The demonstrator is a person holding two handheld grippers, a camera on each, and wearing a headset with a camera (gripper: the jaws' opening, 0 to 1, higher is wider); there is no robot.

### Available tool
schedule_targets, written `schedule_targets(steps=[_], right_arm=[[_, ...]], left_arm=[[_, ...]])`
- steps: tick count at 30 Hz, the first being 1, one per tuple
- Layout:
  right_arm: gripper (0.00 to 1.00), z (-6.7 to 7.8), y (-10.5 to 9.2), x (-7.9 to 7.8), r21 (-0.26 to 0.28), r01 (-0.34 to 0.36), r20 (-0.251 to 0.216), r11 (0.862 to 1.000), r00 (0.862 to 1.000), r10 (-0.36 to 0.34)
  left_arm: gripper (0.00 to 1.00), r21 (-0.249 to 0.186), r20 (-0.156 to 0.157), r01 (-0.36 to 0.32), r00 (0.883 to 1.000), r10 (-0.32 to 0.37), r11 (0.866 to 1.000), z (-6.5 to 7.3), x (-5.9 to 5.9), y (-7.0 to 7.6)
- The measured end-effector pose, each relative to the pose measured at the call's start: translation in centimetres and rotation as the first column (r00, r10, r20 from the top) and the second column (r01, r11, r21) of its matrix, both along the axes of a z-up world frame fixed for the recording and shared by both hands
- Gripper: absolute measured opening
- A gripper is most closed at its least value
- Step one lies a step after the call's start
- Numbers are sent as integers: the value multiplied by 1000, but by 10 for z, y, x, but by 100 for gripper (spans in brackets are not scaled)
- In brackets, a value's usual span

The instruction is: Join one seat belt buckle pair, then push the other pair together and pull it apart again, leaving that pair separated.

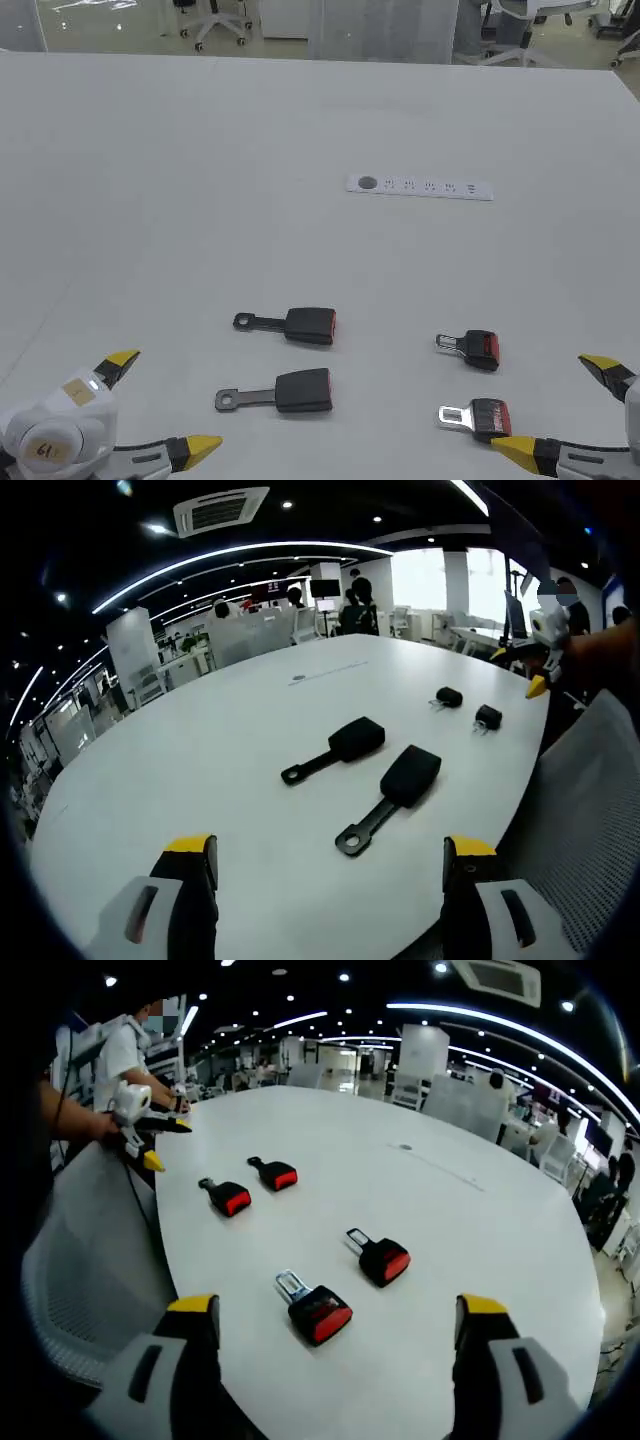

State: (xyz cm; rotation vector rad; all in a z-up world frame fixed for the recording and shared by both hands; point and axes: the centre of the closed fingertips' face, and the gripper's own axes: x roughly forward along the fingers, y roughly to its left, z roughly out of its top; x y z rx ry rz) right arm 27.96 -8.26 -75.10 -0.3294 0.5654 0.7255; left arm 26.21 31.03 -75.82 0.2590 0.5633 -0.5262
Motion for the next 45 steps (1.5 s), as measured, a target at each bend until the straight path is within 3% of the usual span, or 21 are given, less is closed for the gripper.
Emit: schedule_targets(steps=[6, 9, 18, 24, 30, 36, 38, 45], right_arm=[[99, 2, 0, -2, 28, 24, -18, 999, 1000, -24], [100, -4, -10, 0, 21, 94, -66, 995, 994, -93], [100, 4, -8, 3, 35, 71, -34, 997, 997, -70], [100, 7, -4, 3, 0, 38, -8, 999, 999, -38], [100, 12, 1, 3, 4, 23, 8, 1000, 1000, -23], [96, 16, 6, 2, 14, 7, 8, 1000, 1000, -7], [91, 11, 7, -1, 12, 6, -28, 1000, 1000, -6], [88, 18, 9, 1, 14, 8, 2, 1000, 1000, -8]], left_arm=[[95, -5, 4, -12, 1000, 12, 1000, 1, 1, 2], [96, -1, -4, -8, 1000, 8, 1000, -2, 0, 2], [97, 3, -6, -3, 1000, 4, 1000, -3, -1, 1], [97, -1, -8, -3, 1000, 3, 1000, -3, -1, 0], [97, -7, -4, -8, 1000, 8, 1000, -2, 0, 1], [97, -9, -1, -12, 1000, 11, 1000, 0, 0, 1], [97, -8, 0, -12, 1000, 12, 1000, 0, 0, 1], [98, -7, 3, -14, 1000, 14, 1000, 2, 0, -1]])
